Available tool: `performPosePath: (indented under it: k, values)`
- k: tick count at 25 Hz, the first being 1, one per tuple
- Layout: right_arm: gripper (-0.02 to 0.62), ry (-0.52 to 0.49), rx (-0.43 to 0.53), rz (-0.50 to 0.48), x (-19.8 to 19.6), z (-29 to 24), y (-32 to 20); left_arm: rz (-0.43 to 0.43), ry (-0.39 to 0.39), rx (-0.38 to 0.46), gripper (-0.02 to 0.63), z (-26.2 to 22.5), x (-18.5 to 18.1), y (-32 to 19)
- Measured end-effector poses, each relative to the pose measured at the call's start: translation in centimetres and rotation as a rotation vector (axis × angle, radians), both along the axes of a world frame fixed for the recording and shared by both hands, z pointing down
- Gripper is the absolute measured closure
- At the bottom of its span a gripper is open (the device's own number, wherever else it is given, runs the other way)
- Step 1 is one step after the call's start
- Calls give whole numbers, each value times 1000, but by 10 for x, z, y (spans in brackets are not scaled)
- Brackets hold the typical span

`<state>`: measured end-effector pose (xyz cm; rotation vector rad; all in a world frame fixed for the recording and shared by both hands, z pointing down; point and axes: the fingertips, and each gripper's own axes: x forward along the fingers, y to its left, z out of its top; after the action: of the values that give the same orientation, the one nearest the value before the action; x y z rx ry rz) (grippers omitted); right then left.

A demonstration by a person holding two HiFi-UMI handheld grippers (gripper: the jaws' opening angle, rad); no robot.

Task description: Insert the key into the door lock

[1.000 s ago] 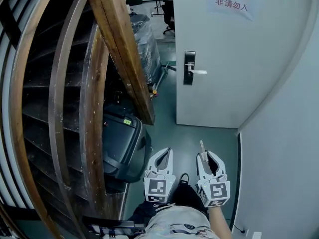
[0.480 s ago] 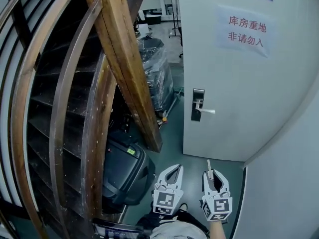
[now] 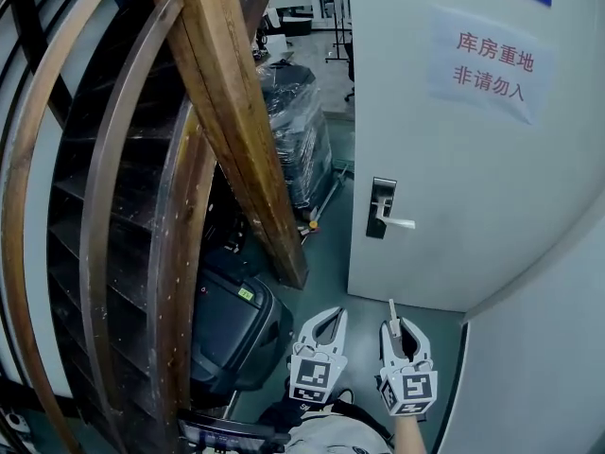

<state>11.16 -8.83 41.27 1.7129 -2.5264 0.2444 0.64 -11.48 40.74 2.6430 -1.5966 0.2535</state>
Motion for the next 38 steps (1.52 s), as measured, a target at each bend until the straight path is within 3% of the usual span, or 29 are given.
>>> performPosePath:
  k: [18,30,38]
  values:
    - [476,55,-105,113,-38,51,-119,53,3,-36,601,30,-46,-121]
    - [476,89,-189,95,-17,120,-185,-8,13,-26,601,68,-29,-158]
    - [476,107,-202,111,3,181,-247,-8,34,-41,601,132,-12,-170]
